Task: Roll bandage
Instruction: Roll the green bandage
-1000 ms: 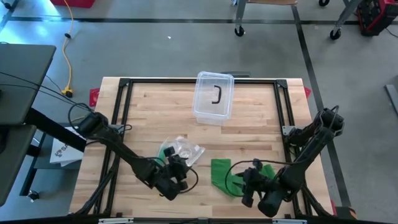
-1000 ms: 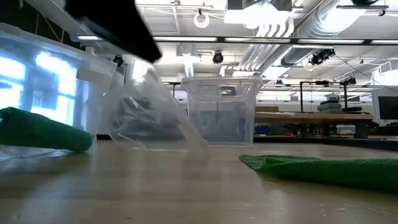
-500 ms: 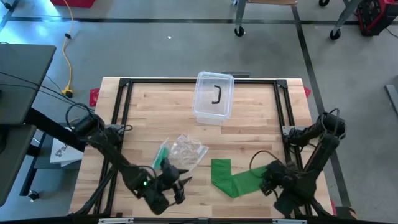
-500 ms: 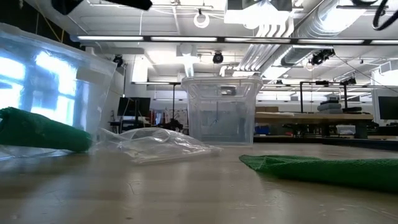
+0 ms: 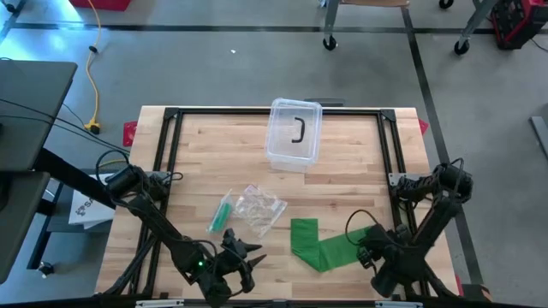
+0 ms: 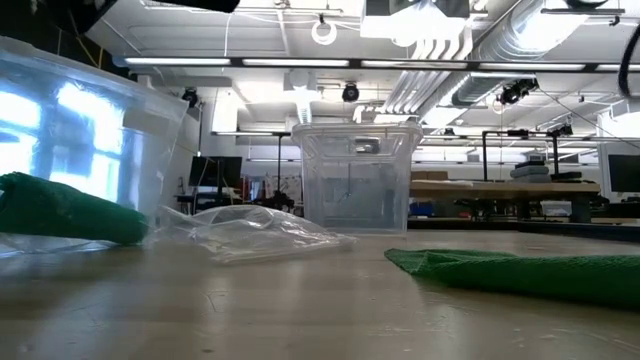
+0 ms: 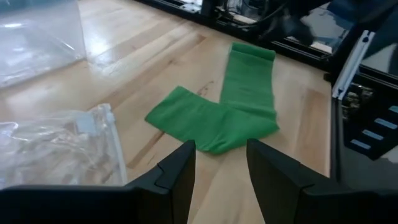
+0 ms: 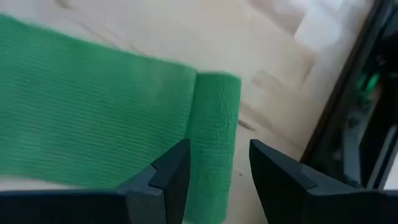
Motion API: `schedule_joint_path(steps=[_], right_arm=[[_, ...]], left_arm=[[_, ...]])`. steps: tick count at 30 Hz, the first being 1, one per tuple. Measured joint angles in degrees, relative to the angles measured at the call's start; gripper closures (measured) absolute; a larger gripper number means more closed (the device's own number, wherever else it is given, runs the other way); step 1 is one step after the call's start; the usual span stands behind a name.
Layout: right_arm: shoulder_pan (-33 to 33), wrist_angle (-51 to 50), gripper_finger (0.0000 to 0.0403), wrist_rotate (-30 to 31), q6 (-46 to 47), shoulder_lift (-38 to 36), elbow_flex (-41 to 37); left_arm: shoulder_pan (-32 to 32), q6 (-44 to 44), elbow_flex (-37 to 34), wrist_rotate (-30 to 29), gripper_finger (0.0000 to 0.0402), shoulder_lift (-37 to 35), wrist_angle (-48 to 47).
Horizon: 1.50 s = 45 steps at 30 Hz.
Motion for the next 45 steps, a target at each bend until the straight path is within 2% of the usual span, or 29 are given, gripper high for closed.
schedule_joint_path(steps=[2,7,13,19,22,25,28,31,34,39,42,45], right_arm=[[-0.9,4.1,0.0248,-2.3,-2.4,-0.6,-3.4],[-2.4,13.5,0.0248,-2.1,-3.4,-1.5,-8.9],[-5.0,17.5,0.0248,3.2,-10.5,-1.5,-6.8],[-6.3,16.9,0.0248,3.6,-17.3,-1.5,-6.6],[-6.1,16.7,0.025,3.6,-17.6,-1.5,-7.0],[-5.3,16.7,0.027,3.9,-17.6,-1.5,-7.4],[-4.3,16.4,0.0312,4.4,-17.6,-1.5,-7.6],[-3.7,15.4,0.0359,4.5,-18.2,-1.5,-7.3],[-3.6,13.9,0.0395,4.4,-20.5,-1.5,-5.8],[-3.6,11.3,0.0399,9.1,-25.2,-1.5,-1.2],[-3.7,9.0,0.0402,12.6,-27.3,-1.5,1.4],[-3.7,8.4,0.0394,10.9,-27.1,-1.5,2.5]], left_arm=[[-0.3,0.5,0.0,-0.1,0.0264,0.0,0.6],[-0.6,1.0,0.0,-0.3,0.0264,0.0,0.6],[-0.3,1.1,0.0,-0.3,0.0264,0.0,0.7],[0.3,1.6,0.0,-0.2,0.0264,0.0,2.0],[0.3,1.6,0.0,-0.2,0.0264,0.0,2.7],[0.3,1.6,0.0,-0.2,0.0264,0.0,3.1],[0.2,2.1,0.0,-0.1,0.0264,0.0,4.3],[0.2,8.6,0.0,-0.3,0.0264,0.0,9.8],[0.2,21.1,0.0,-0.3,0.0264,0.0,18.8],[0.9,36.9,0.0,-0.3,0.0264,0.0,31.0],[2.4,41.1,0.0,-0.2,0.0264,0.0,33.5],[4.4,41.6,0.0,1.1,0.0264,0.0,32.9]])
